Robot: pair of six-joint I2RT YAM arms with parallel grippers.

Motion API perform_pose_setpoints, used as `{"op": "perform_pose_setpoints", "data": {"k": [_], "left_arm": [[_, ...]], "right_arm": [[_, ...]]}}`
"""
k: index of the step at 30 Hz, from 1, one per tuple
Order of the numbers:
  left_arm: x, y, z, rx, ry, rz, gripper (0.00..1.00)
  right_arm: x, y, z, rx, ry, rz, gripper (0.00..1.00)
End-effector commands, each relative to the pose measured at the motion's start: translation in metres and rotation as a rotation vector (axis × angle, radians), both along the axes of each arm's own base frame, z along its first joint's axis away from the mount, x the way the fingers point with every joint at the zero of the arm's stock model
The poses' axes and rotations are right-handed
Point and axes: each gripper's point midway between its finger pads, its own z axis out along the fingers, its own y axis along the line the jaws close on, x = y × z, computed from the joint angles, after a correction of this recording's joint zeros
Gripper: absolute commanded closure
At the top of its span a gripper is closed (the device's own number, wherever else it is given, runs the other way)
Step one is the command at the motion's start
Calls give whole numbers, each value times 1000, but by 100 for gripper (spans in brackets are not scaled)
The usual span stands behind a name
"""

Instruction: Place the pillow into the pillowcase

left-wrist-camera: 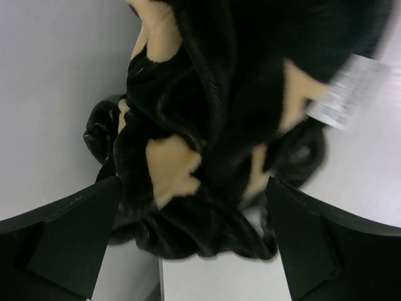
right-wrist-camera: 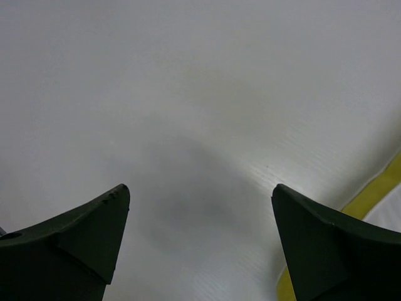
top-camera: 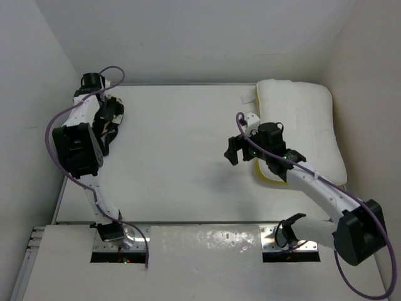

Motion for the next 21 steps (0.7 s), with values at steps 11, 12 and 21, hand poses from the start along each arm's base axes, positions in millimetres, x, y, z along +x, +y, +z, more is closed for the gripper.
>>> {"op": "perform_pose_setpoints", "data": {"k": [11, 12, 21], "left_arm": [[23, 10, -75, -112, 33, -40, 92], [22, 6, -72, -119, 36, -52, 100], [47, -186, 52, -229, -189, -630, 100]], "right_arm": [[35, 34, 25, 58, -57, 55, 7], [37, 35, 28, 73, -71, 40, 8], [26, 45, 33, 94, -99, 35, 8]]}}
